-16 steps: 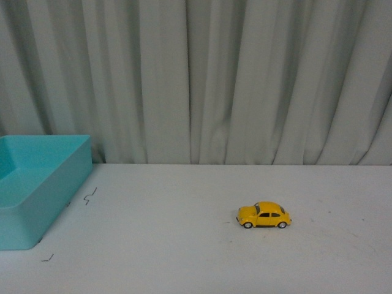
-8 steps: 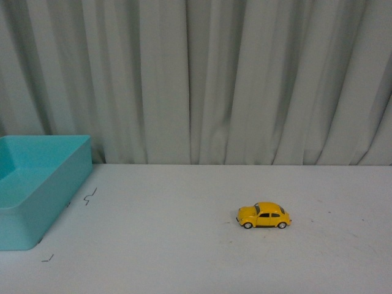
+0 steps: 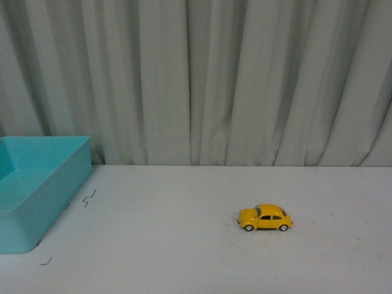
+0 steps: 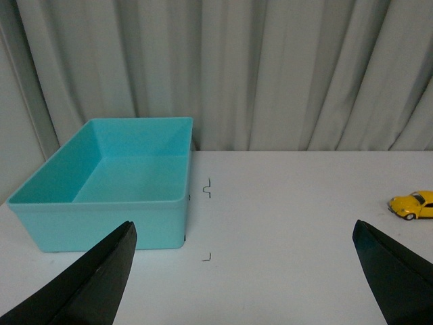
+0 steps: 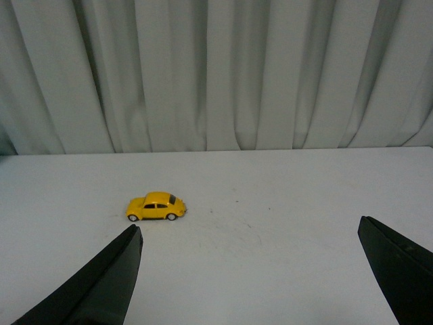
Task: Wind up and store yellow beetle toy
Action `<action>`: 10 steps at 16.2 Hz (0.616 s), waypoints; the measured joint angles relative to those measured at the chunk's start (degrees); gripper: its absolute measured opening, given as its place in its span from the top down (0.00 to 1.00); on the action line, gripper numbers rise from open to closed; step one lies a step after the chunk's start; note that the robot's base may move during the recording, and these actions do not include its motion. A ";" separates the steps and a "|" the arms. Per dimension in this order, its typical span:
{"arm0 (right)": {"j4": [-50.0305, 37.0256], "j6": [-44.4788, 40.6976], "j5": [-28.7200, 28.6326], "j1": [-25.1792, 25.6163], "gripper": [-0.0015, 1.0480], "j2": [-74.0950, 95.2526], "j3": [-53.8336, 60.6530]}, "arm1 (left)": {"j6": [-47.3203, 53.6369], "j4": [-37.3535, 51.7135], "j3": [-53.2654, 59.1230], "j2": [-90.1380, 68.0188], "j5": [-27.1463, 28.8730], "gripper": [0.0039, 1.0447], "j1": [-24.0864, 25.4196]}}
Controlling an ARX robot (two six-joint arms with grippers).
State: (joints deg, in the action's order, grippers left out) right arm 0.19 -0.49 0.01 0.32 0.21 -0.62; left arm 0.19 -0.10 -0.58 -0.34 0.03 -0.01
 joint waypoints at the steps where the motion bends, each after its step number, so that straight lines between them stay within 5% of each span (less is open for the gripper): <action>1: 0.00 0.00 0.00 0.00 0.06 0.00 0.00 | -0.02 0.00 0.00 0.00 0.00 0.06 0.00; 10: 0.02 0.02 0.00 0.00 0.06 0.00 0.00 | -0.02 -0.04 0.00 0.00 0.00 0.06 0.00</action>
State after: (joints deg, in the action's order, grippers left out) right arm 0.21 -0.47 0.01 0.32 0.21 -0.62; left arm 0.16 -0.14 -0.58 -0.34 0.03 -0.01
